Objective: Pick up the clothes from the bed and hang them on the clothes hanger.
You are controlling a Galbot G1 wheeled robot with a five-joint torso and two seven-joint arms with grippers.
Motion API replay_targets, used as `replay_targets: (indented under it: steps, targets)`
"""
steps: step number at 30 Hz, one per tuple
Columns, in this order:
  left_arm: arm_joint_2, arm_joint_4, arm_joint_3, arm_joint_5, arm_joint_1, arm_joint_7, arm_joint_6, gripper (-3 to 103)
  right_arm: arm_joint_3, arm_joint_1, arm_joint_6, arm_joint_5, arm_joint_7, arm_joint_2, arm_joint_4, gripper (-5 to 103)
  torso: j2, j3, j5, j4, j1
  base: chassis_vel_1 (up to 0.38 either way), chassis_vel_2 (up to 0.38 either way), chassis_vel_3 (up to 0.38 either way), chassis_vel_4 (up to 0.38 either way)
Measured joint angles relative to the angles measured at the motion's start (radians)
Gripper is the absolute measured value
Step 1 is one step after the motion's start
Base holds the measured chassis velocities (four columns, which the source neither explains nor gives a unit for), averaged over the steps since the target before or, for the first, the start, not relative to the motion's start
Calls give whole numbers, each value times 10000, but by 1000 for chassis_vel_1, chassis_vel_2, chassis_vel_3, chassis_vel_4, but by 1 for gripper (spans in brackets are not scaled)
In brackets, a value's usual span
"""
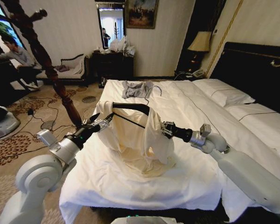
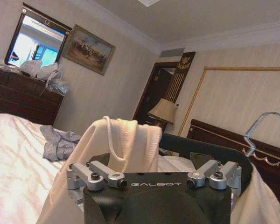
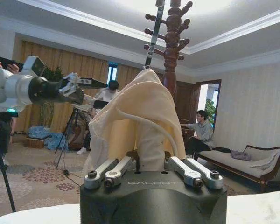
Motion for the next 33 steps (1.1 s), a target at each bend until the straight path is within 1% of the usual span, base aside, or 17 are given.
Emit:
replay_targets:
  steps: [1, 2, 4, 5, 8, 10, 14, 16, 20, 22, 23, 24, 25, 26, 27, 31, 33]
  targets:
    - [-10, 102, 64, 5, -89, 13, -10, 93, -19, 1, 5, -12, -17, 10, 13, 19, 0, 0, 1, -1, 0, 0, 0, 0, 0]
    - [-10, 102, 64, 5, -89, 13, -10, 93, -19, 1, 5, -12, -17, 10, 13, 19, 0, 0, 1, -1, 0, 0, 0, 0, 0]
    - [-25, 229, 149, 24, -155, 93, -41, 82, -35, 22, 18, -18, -43, 17, 30, 19, -1, 0, 1, 0, 0, 0, 0, 0, 0]
    - [-25, 229, 149, 24, -155, 93, -41, 82, -35, 22, 18, -18, -43, 17, 30, 19, -1, 0, 1, 0, 0, 0, 0, 0, 0]
    - [-56, 341, 258, 73, -186, 265, -117, 66, -27, 5, 53, -19, -139, -13, 63, 19, 0, 0, 0, 1, 0, 0, 0, 0, 0]
    - [-63, 346, 276, 72, -199, 300, -130, 66, -22, -4, 65, -21, -157, -26, 73, 19, 0, 0, 0, 1, 0, 0, 0, 0, 0]
    - [-79, 301, 307, -37, -240, 623, -209, 44, -10, -4, 110, -44, -203, -52, 94, 19, 0, 0, 1, 0, 0, 0, 0, 0, 0]
    - [-76, 280, 305, -65, -240, 665, -214, 44, -10, 0, 113, -47, -203, -52, 94, 19, 0, 0, 1, 1, 0, 0, 0, 0, 0]
    - [-6, 164, 262, -196, -259, 975, -260, 23, -11, 19, 125, -93, -204, -23, 83, 19, 0, 0, 2, 1, 0, 0, 0, 0, 0]
    - [5, 161, 254, -219, -273, 1010, -274, 23, -14, 18, 127, -108, -206, -18, 82, 19, 0, 0, 1, 1, 0, 0, 0, 0, 0]
    - [19, 161, 250, -258, -325, 1049, -290, 12, -23, 8, 132, -125, -209, -11, 84, 19, 0, 0, 1, 2, 0, 0, 0, 0, 0]
    - [33, 178, 258, -273, -377, 1060, -302, 12, -31, -1, 136, -133, -211, -6, 88, 19, 0, 0, 1, 1, 0, 0, 0, 0, 0]
    - [46, 218, 286, -279, -431, 1073, -322, 7, -38, -8, 141, -141, -213, -2, 97, 19, 0, 0, 2, 1, 0, 0, 0, 0, 0]
    - [46, 218, 286, -279, -431, 1073, -322, 7, -38, -8, 141, -141, -213, -2, 97, 19, 0, 0, 2, 1, 0, 0, 0, 0, 0]
    - [66, 258, 315, -288, -476, 1080, -330, 3, -42, -11, 144, -148, -213, 0, 109, 19, 0, 0, 1, 1, 0, 0, 0, 0, 0]
    - [192, 404, 502, -418, -739, 1110, -365, 0, -49, -15, 151, -162, -218, 5, 141, 19, 0, 0, 0, 1, 0, 0, 0, 0, 0]
    - [399, 470, 707, -720, -1075, 1148, -368, 0, -62, -15, 161, -174, -220, 5, 152, 19, 0, 0, 0, 1, 0, 0, 0, 0, 0]
